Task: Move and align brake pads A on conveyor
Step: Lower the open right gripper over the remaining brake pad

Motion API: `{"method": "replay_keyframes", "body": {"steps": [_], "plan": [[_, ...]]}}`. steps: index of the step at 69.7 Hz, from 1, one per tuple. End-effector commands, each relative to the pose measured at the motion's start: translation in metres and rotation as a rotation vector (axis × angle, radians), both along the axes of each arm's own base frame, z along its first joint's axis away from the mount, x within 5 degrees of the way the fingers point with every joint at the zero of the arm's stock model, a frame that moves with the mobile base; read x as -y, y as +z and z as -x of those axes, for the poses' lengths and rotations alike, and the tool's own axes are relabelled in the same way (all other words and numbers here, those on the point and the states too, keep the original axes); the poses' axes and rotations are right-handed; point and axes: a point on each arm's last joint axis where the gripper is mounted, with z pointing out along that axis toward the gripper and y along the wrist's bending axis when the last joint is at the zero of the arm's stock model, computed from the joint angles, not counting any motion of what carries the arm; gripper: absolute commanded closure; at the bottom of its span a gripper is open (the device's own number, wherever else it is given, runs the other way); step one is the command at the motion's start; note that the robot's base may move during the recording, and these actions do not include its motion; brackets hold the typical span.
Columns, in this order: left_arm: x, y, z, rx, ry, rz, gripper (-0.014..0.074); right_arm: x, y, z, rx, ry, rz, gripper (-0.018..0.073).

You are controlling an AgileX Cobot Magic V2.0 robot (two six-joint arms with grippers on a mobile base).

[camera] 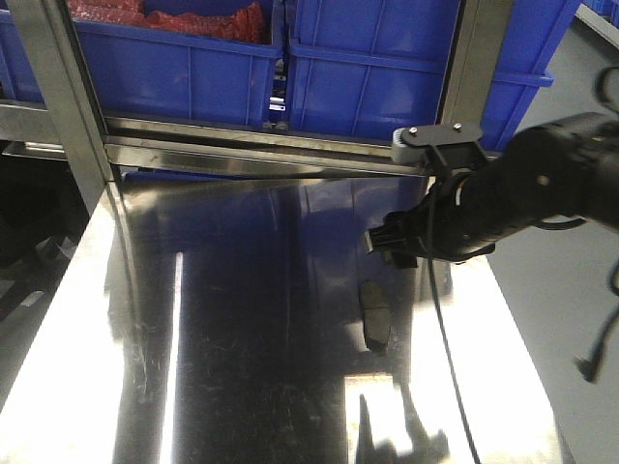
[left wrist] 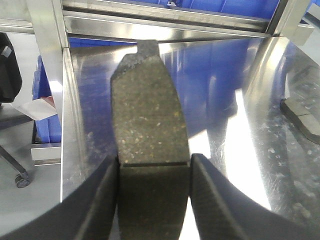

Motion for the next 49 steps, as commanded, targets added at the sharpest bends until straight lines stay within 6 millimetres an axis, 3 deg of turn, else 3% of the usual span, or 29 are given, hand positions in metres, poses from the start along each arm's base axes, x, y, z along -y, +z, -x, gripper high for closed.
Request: {"method": "replay_keyframes", "body": {"steps": [1, 30, 49], "plan": [[0.002, 0.018, -0.003, 0.116, -0.01, 0.042, 0.0587, -0.005, 0.012, -0.013, 0.019, -0.015, -0.007, 0.009], [0.002, 0.018, -0.003, 0.116, -0.01, 0.042, 0.0587, -0.023, -0.03, -0.047, -0.211, -0.172, -0.032, 0.0089], [0.002, 0.018, -0.003, 0.116, -0.01, 0.041, 0.0587, -0.036, -0.036, -0.062, -0.264, -0.159, 0.042, 0.0089]]}}
